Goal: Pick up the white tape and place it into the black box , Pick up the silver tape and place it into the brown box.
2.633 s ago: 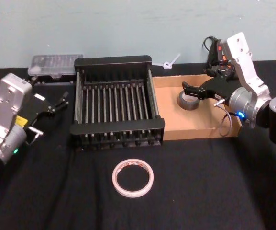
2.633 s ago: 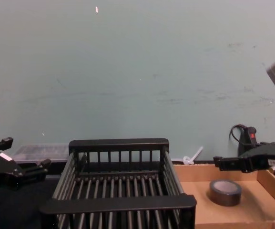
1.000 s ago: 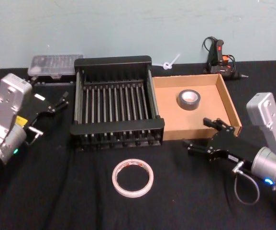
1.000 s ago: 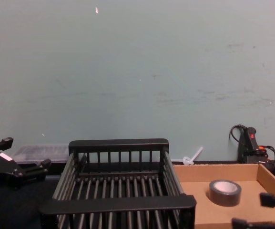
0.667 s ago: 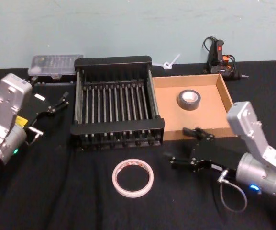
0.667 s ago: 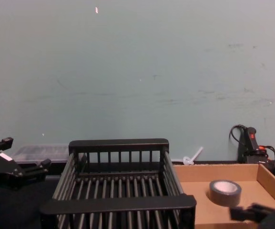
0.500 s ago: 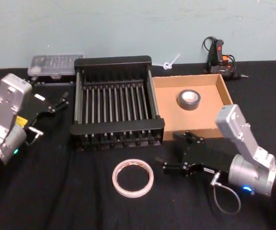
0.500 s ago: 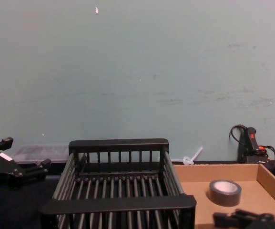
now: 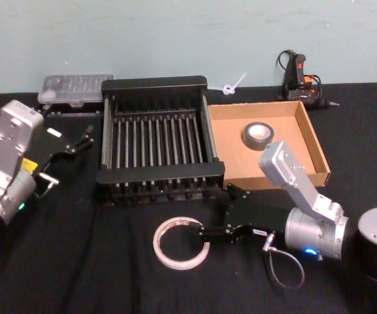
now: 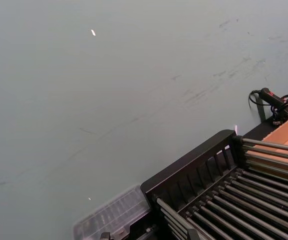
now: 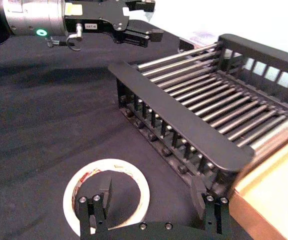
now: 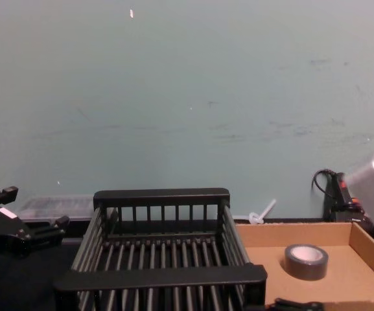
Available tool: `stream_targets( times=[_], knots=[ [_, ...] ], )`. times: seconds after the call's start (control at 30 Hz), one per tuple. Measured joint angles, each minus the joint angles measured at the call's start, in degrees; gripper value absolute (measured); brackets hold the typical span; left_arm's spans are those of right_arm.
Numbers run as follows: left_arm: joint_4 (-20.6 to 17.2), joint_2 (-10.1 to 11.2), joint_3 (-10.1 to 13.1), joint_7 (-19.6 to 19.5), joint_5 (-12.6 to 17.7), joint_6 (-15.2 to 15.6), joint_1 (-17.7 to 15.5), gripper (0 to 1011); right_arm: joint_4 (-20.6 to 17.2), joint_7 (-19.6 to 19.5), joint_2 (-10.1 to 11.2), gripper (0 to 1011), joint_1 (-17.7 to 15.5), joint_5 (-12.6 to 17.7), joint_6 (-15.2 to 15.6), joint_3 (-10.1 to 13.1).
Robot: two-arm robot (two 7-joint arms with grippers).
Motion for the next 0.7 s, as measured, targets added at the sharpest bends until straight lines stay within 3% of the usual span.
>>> stream_targets(
  times=[0.37, 0.7],
  knots=[
    [0.0, 0.0, 0.0, 0.0, 0.0, 0.0, 0.0, 1001, 3.7, 0.0, -2.2, 1002, 3.0, -0.7, 1.6, -3.0],
    [0.0, 0.0, 0.0, 0.0, 0.0, 0.0, 0.0, 1002, 5.6, -0.5, -3.1, 1002, 4.4, -1.3, 2.4, -4.1]
  ],
)
